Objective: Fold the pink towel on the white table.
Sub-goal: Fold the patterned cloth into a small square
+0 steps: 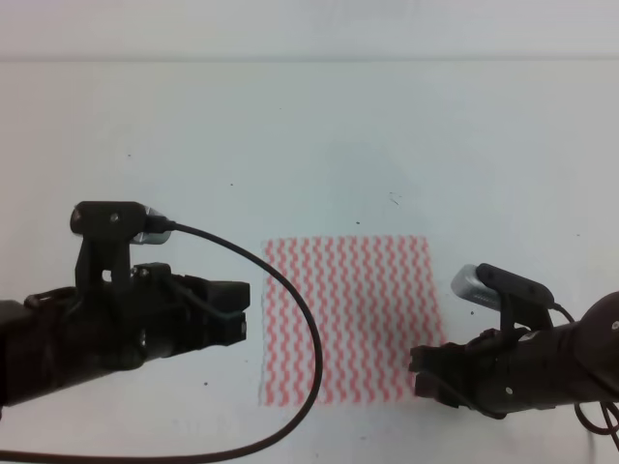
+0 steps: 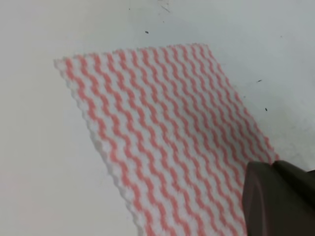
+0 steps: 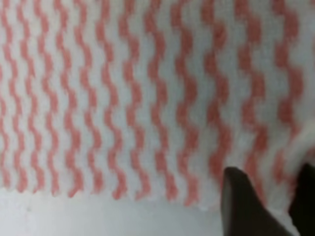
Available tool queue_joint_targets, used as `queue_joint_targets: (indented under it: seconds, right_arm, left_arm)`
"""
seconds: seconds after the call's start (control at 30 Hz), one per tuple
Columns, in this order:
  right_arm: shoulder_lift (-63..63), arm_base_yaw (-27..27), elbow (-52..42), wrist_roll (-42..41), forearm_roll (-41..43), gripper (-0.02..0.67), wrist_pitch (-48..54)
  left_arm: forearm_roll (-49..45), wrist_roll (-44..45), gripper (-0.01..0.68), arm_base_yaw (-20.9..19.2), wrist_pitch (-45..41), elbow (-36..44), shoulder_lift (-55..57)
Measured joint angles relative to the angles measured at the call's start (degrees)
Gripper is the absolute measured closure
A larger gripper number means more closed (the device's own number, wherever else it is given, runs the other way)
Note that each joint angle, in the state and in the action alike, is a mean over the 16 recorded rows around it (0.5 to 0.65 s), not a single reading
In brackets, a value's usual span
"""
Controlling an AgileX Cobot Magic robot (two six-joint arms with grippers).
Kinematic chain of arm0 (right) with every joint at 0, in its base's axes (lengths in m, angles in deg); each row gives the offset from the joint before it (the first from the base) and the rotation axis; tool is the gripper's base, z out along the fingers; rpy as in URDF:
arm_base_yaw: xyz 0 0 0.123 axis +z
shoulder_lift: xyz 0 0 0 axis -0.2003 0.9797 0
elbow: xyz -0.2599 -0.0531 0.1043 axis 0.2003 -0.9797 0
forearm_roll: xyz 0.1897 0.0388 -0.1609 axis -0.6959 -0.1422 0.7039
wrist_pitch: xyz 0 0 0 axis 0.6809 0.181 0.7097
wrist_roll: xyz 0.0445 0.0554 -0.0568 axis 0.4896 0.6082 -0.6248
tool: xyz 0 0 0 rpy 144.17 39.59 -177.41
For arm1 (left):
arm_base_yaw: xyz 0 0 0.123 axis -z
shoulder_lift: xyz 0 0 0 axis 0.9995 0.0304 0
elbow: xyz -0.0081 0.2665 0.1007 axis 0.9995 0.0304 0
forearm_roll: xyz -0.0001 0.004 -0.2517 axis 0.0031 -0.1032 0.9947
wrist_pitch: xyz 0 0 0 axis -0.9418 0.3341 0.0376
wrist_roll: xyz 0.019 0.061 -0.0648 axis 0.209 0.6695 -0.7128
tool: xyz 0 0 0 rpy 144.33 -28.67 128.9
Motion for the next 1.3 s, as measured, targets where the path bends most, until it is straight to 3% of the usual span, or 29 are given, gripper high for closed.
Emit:
queue_joint_targets:
  seconds: [0.37,0.73,1.17,1.3]
  right_arm:
    - [0.1,0.0,0.0,0.0,0.2,0.558,-1.2]
    - [-0.5,0.0,-0.1,0.0,0.5,0.652,-1.2]
    - [-1.8,0.0,3.6,-0.1,1.2,0.664,-1.0]
    - [-1.3,0.0,5.6,-0.3,1.4,0.664,-1.5]
  left_arm:
    - [-1.4,0.4,0.676,0.0,-0.5,0.2,0.1]
    - [-6.1,9.1,0.676,0.0,1.0,0.3,0.1]
    - [-7.4,20.8,0.672,0.0,3.2,0.3,0.4]
    - [-7.2,23.2,0.616,0.0,2.0,0.3,1.4]
